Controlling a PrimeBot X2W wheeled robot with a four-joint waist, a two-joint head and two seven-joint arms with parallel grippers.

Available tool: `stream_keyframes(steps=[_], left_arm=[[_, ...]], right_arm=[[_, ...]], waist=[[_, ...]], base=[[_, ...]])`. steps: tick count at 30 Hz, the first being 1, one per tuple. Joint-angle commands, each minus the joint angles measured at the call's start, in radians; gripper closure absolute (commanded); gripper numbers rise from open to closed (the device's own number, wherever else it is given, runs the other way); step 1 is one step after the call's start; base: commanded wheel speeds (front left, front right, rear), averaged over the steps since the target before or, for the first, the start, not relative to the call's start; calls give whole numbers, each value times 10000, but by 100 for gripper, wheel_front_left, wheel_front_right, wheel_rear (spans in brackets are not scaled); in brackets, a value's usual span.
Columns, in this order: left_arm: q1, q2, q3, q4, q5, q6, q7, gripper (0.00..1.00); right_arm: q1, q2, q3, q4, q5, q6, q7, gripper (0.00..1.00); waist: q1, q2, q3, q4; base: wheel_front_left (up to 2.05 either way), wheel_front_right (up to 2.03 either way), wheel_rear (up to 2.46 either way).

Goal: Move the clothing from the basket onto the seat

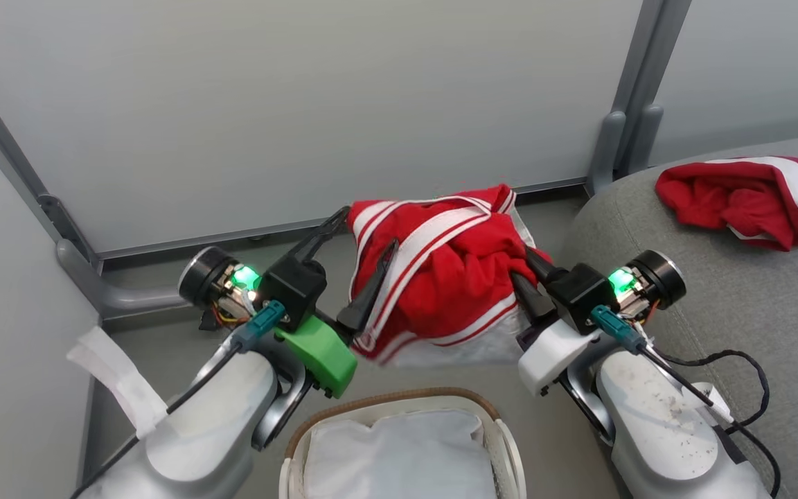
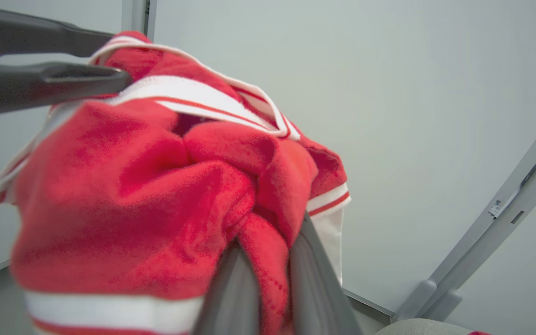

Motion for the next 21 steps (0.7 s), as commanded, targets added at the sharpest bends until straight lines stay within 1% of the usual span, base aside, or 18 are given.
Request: stream_keyframes(steps=[1,6,11,16,21], left_arm=[[325,-111,13,87,46,98,-69,0],[1098,-594,363,175,-90,251,-116,0],[2072,-1081,894,-14,131,269,-112,0],[2892,-1535,1464,-84,355,69,-115,0],[3400,-1811,1965,-98,670,-158,-116,0]], right_arm=[[145,-35,-121,-86,6,-12,-23,100],[254,-34,-532,-167,-54,-11,-23,100],[522,-34,-915,-197,-110,-11,-23,100],[783,-34,-1271,-231,-188,-11,-23,100],[840,-35,-1488,-271,-242,-11,-23,100]], waist=[[1,0,54,-65],[1,0,148,-140],[1,0,238,-204],[1,0,293,-245],[1,0,342,-370]], base=[[0,0,0],[0,0,0],[0,0,0],[0,0,0],[0,0,0]])
